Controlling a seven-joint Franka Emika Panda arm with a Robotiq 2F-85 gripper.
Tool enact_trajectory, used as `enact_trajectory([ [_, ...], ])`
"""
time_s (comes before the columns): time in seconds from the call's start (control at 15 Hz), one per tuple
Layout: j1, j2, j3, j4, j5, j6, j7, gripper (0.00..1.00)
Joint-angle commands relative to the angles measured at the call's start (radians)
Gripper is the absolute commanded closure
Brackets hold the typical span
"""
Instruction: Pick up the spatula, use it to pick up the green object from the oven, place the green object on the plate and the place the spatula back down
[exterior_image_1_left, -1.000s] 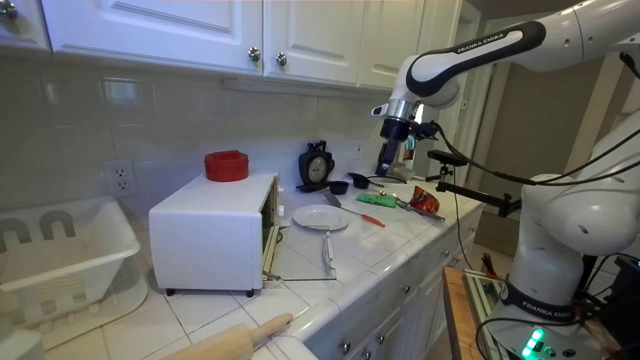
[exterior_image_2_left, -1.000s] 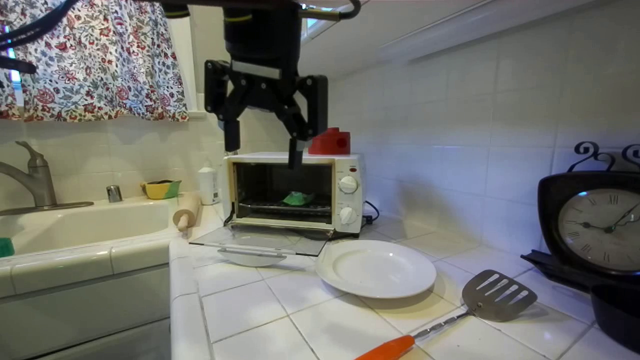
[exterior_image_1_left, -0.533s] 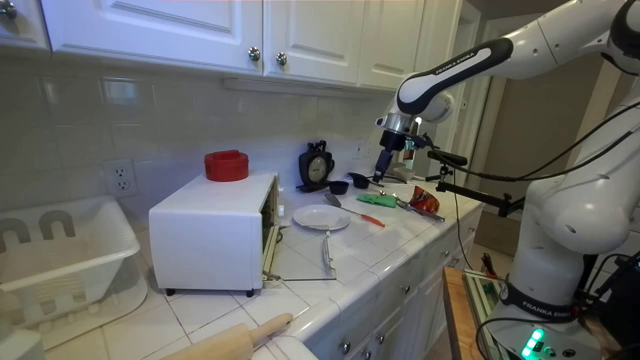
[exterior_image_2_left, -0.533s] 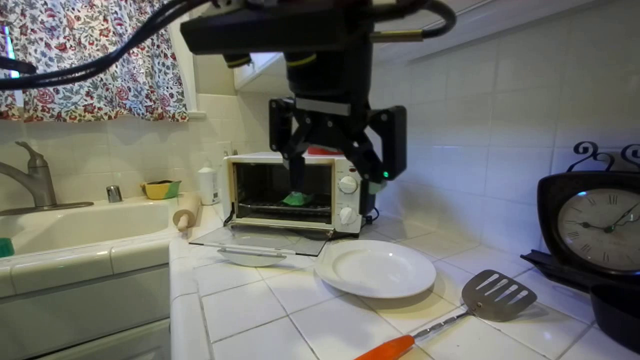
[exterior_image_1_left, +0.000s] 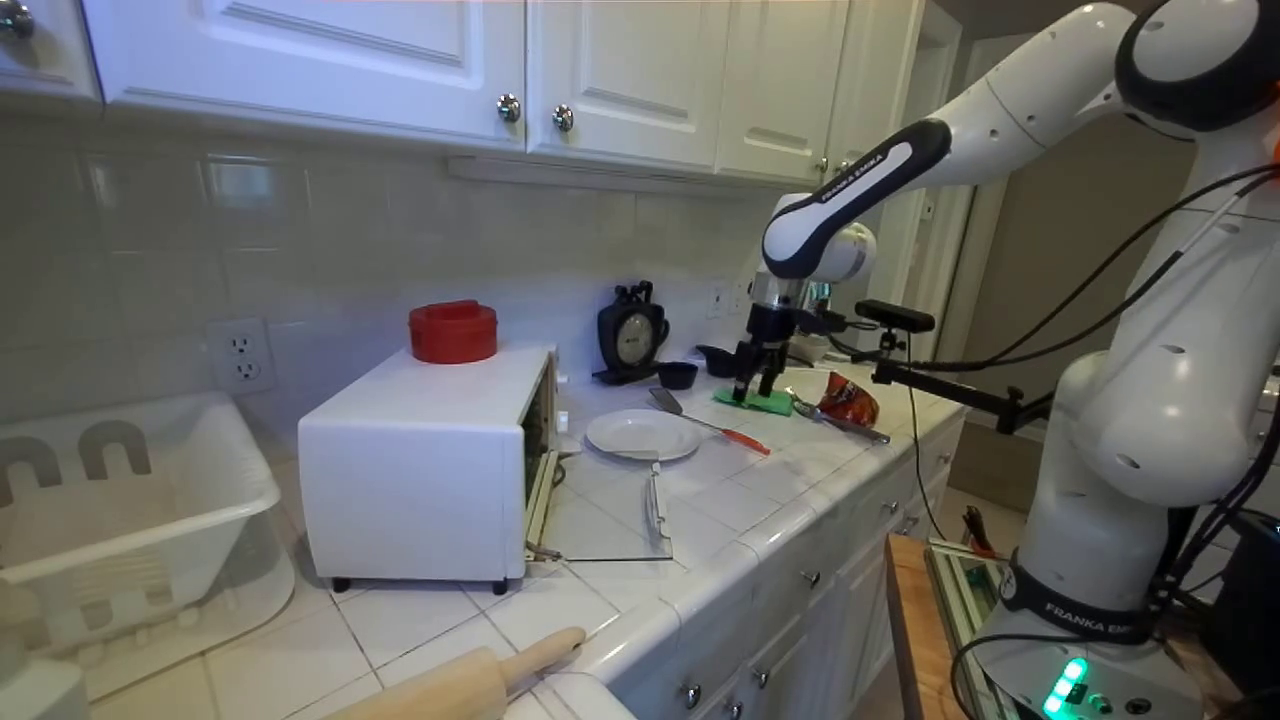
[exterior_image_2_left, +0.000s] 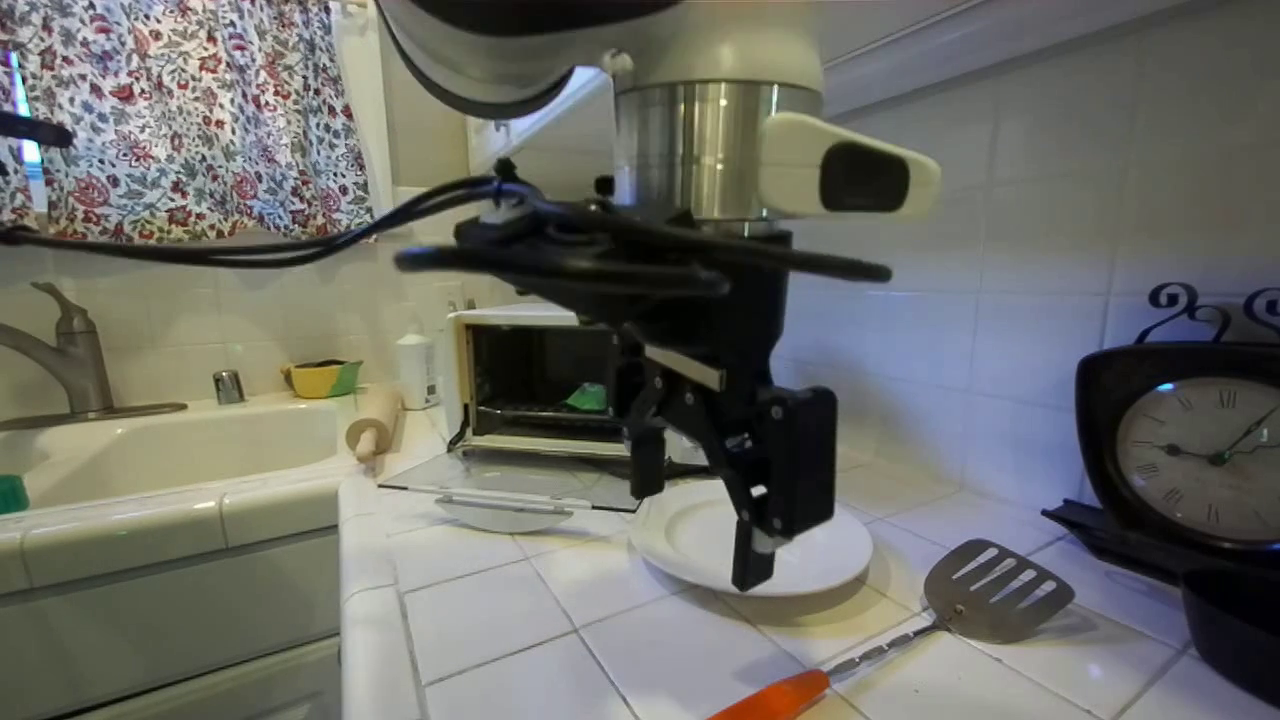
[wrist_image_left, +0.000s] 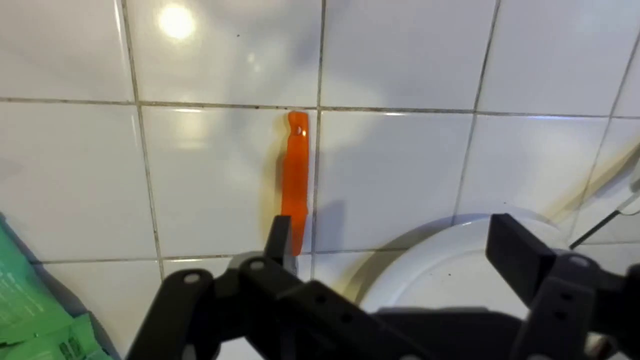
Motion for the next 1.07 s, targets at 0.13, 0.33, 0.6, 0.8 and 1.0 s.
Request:
enact_trajectory([
  [0.13,-0.045,0.12,0.066,0.012,-0.01,0.153,0.154,0.0],
  [0.33,-0.051,0.113,0.074,0.003,-0.001,0.165,0.127,0.0],
  [0.6,-0.054,0.135,0.076,0.004,-0.002,0.193,0.129,0.0],
  [0.8,-0.069,0.143,0.069,0.005,-0.031,0.144,0.134,0.0],
  [1.0,-0.085,0.148,0.061,0.014,0.015,0.099,0.072,0.0],
])
